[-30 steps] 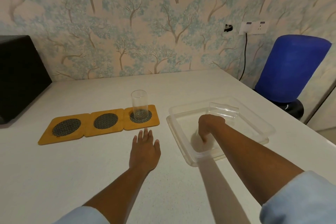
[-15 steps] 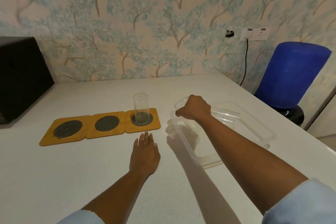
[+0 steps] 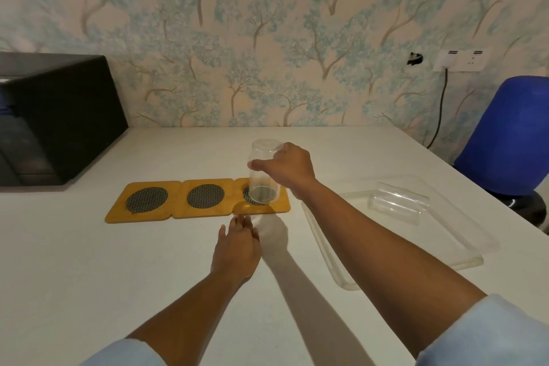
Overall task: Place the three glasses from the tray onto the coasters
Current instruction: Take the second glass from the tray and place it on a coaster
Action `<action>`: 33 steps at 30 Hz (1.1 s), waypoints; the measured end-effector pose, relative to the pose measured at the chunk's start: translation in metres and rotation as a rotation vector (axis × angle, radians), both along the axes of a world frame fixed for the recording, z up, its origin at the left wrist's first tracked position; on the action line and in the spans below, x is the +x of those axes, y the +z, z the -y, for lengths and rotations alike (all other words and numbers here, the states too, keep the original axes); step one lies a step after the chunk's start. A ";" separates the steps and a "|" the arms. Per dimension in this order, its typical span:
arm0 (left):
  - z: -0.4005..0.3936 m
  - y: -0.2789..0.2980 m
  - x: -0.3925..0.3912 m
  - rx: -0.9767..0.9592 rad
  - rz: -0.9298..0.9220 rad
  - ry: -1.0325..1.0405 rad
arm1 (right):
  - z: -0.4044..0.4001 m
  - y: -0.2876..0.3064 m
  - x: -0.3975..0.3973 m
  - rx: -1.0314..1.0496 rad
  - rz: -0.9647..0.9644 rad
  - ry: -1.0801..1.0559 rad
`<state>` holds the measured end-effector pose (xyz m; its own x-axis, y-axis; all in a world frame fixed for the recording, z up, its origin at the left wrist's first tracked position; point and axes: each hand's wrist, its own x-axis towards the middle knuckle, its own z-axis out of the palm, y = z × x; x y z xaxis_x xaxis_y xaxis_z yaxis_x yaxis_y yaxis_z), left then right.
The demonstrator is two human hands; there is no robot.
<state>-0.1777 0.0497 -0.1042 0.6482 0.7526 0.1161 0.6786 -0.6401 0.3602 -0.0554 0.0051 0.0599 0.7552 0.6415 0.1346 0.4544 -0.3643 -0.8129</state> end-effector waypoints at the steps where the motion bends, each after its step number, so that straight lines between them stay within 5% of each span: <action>1: -0.002 0.001 -0.002 -0.015 -0.007 0.019 | -0.006 -0.001 -0.005 0.006 0.005 0.020; 20: -0.019 -0.021 -0.009 0.117 -0.198 -0.056 | -0.115 -0.054 -0.047 0.059 -0.057 0.178; 33: -0.013 -0.011 -0.017 0.106 -0.030 -0.078 | -0.152 -0.088 -0.046 0.012 -0.022 0.241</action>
<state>-0.1949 0.0629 -0.1148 0.7088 0.6841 0.1721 0.6347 -0.7249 0.2677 -0.1014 0.1573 -0.0281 0.5837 0.8018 0.1285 0.5091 -0.2381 -0.8271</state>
